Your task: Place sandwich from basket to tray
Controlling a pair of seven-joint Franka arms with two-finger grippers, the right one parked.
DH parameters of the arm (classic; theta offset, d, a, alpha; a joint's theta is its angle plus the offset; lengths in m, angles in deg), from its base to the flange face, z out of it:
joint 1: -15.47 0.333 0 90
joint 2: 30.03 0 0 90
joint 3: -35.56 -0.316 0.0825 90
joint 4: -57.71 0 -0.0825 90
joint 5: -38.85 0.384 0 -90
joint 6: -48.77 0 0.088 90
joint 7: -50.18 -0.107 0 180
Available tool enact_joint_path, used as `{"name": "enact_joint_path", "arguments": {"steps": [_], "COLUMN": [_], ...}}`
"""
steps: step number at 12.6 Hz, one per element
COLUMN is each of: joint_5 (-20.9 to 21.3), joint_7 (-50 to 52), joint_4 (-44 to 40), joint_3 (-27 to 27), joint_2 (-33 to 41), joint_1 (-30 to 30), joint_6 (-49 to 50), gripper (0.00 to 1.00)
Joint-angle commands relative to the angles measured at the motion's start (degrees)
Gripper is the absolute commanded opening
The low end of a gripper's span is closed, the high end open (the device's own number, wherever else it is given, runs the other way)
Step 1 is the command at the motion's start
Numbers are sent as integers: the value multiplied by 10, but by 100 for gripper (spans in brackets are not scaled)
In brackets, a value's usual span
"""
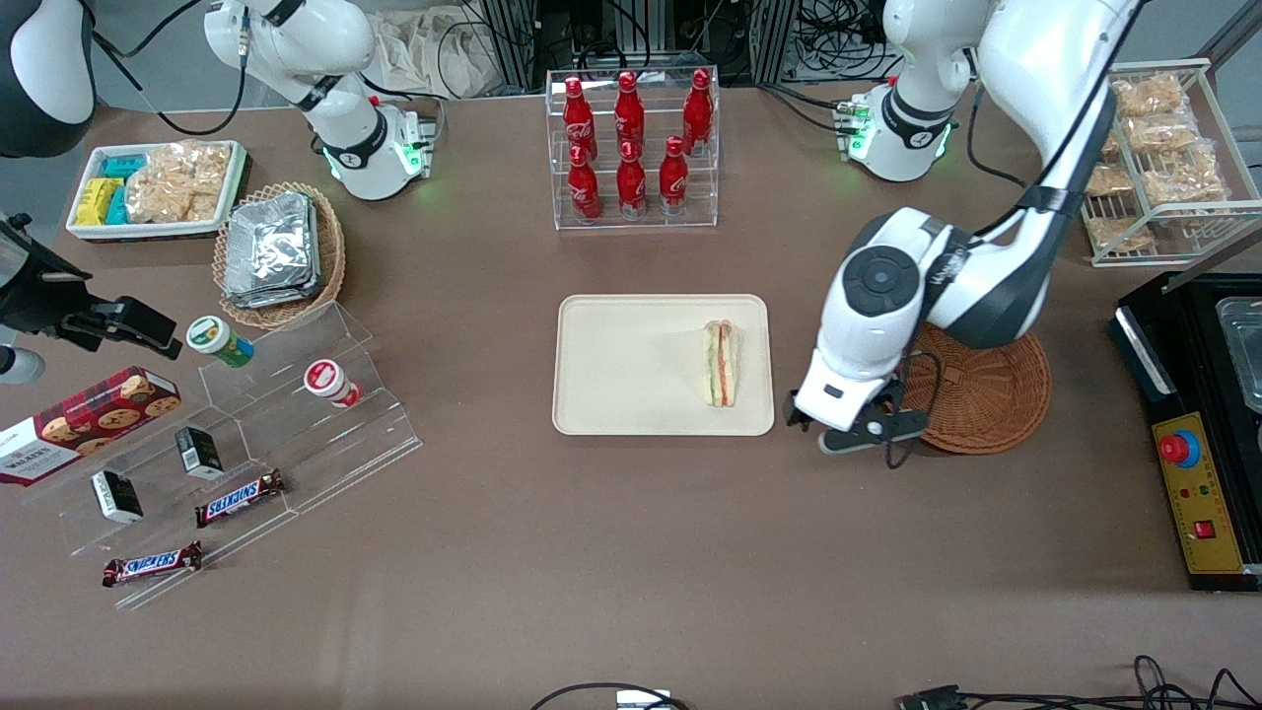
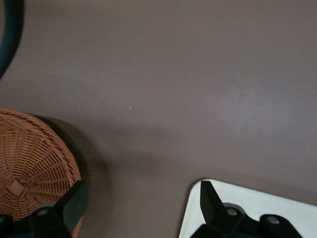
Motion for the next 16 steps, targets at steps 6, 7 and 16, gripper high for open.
{"name": "enact_joint_path", "arguments": {"steps": [6, 7, 16], "joint_5": [-40, -58, -205], "joint_7": [-8, -40, -312], "joint_4": [-6, -8, -8], "joint_3": [2, 5, -153], "joint_2": [38, 45, 166], "joint_1": [30, 65, 18], "joint_6": [21, 33, 135], "gripper": [100, 100, 100]}}
